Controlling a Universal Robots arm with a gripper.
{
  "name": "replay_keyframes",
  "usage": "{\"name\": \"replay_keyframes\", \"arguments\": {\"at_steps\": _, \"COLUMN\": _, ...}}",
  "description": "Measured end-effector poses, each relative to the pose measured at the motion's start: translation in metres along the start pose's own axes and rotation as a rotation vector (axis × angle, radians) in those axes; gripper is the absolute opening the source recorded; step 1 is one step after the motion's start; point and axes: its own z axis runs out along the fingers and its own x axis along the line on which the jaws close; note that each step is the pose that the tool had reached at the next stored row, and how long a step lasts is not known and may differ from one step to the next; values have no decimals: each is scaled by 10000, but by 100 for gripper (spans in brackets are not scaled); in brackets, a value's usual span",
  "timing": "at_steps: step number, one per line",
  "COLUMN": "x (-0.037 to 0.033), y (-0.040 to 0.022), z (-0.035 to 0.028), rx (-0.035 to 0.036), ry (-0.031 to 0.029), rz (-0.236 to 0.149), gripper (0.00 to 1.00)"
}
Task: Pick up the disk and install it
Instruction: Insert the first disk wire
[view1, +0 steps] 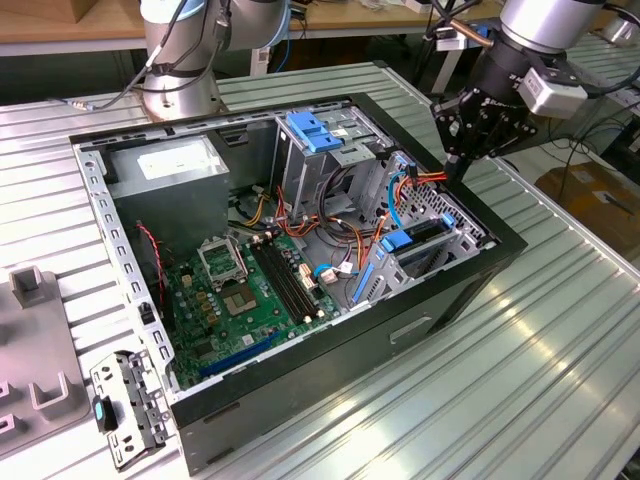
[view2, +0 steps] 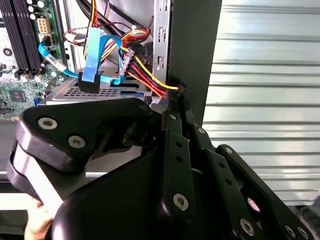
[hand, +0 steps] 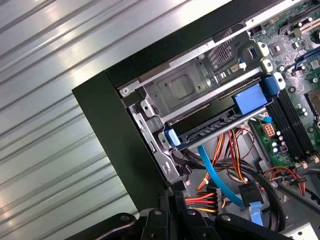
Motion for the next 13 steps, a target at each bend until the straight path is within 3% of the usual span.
{"name": "replay_keyframes", "arguments": {"at_steps": 13, "x": 0, "y": 0, "z": 0, "rx": -3, "ry": 3, "rz": 101, "gripper": 16}}
